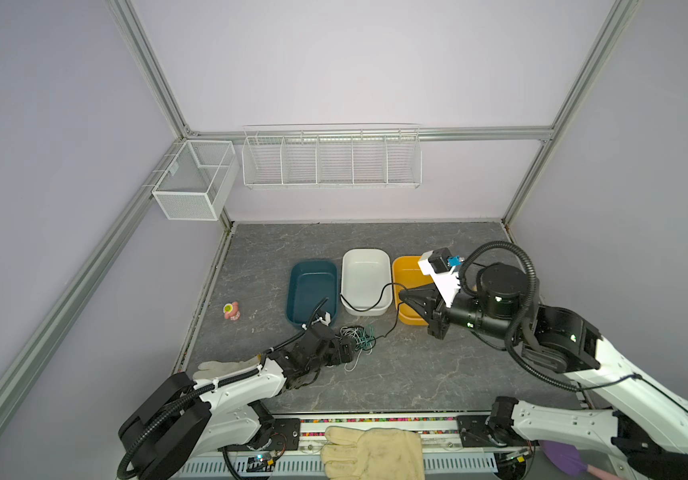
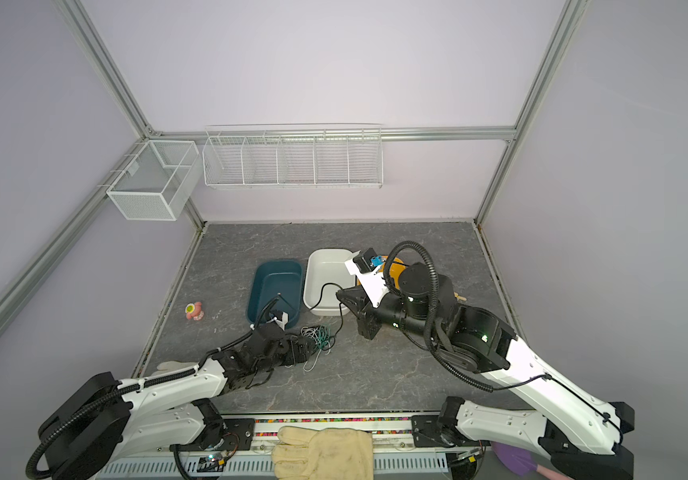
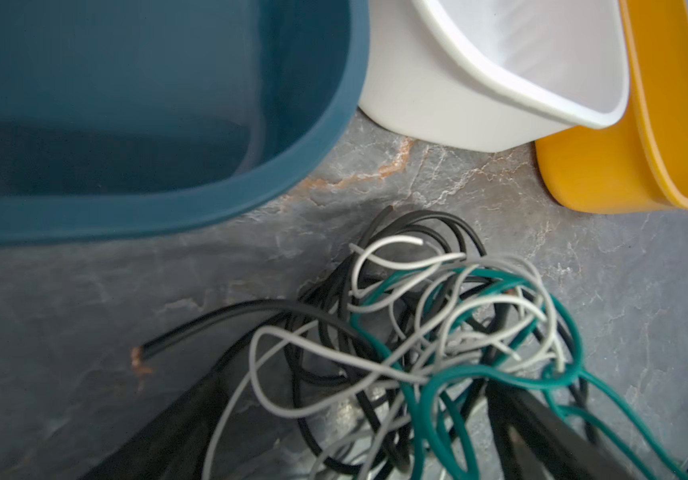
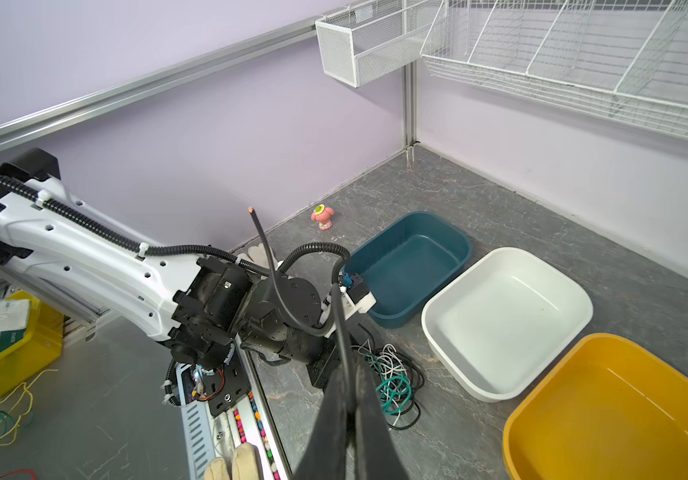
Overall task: Untangle the cables
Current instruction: 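Pull the black cable up and away from the pile with right gripper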
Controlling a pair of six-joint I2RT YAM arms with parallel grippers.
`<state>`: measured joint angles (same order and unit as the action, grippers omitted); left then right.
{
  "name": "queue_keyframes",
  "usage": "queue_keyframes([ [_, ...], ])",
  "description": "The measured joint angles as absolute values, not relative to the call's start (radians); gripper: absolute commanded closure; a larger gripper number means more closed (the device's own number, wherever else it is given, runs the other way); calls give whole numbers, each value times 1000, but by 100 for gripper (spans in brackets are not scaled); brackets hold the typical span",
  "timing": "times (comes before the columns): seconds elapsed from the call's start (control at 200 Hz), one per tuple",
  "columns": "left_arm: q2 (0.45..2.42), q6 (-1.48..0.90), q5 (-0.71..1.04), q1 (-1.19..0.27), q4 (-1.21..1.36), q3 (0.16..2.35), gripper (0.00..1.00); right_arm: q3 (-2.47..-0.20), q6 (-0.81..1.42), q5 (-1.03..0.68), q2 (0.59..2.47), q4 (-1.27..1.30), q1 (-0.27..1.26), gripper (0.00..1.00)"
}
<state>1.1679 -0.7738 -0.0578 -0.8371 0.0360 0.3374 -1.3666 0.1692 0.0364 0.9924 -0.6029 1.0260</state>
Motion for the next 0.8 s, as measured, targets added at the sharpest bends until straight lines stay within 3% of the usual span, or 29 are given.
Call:
queue_keyframes([
  [0.48, 1218, -754, -75, -837, 65, 361, 2, -1500, 115, 147, 965, -721, 1028, 94],
  [0.8, 1074, -756, -74, -837, -162, 363, 2, -1496, 121, 292, 997, -755, 923, 94],
])
